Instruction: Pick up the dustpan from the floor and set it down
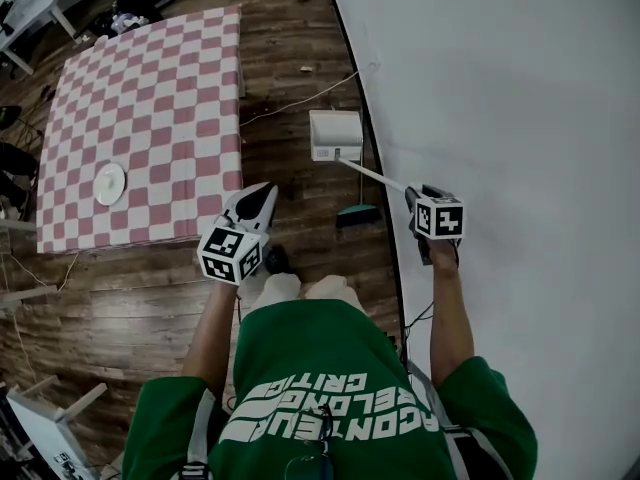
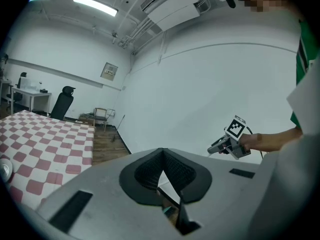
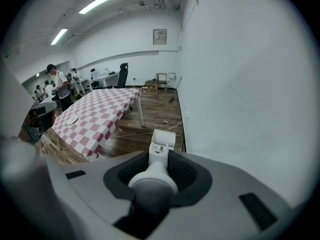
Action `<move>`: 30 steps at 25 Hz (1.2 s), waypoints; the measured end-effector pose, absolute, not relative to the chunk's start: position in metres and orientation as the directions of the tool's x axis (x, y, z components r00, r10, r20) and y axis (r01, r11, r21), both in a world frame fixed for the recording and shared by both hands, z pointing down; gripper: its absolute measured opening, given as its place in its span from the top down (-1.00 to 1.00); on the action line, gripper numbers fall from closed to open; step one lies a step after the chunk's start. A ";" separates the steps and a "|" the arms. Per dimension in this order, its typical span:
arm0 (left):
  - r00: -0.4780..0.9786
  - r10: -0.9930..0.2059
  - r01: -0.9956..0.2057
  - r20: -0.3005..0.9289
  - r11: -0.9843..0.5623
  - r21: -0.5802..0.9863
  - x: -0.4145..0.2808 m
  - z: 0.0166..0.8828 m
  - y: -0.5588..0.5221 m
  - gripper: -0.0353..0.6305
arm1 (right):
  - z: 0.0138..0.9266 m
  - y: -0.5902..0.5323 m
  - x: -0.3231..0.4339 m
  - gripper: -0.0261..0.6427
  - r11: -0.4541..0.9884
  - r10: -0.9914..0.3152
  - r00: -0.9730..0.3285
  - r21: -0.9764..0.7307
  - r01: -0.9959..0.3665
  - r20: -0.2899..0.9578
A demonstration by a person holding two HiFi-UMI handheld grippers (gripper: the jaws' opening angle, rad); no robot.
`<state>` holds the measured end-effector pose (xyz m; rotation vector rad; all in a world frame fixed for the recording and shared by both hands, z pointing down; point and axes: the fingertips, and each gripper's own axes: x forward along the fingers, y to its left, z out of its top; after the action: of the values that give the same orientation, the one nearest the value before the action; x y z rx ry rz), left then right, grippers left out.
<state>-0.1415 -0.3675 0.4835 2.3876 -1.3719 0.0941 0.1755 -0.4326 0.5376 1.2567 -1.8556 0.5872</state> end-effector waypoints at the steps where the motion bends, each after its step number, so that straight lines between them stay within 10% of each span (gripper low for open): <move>1: 0.522 -0.817 -0.843 0.244 -0.451 0.292 -0.147 0.486 -0.373 0.91 | 0.540 -0.440 0.169 0.58 0.400 -0.543 -0.182 0.062 -0.914 0.820; 30: 0.481 -0.789 -0.862 0.384 -0.344 0.373 -0.188 0.569 -0.473 0.91 | 0.726 -0.593 0.056 0.58 0.520 -0.282 -0.153 0.017 -0.854 0.947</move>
<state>-0.1885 -0.4732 0.5687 2.2012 -1.3611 0.1826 0.0559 -0.5932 0.7256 0.9677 -1.6993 0.6723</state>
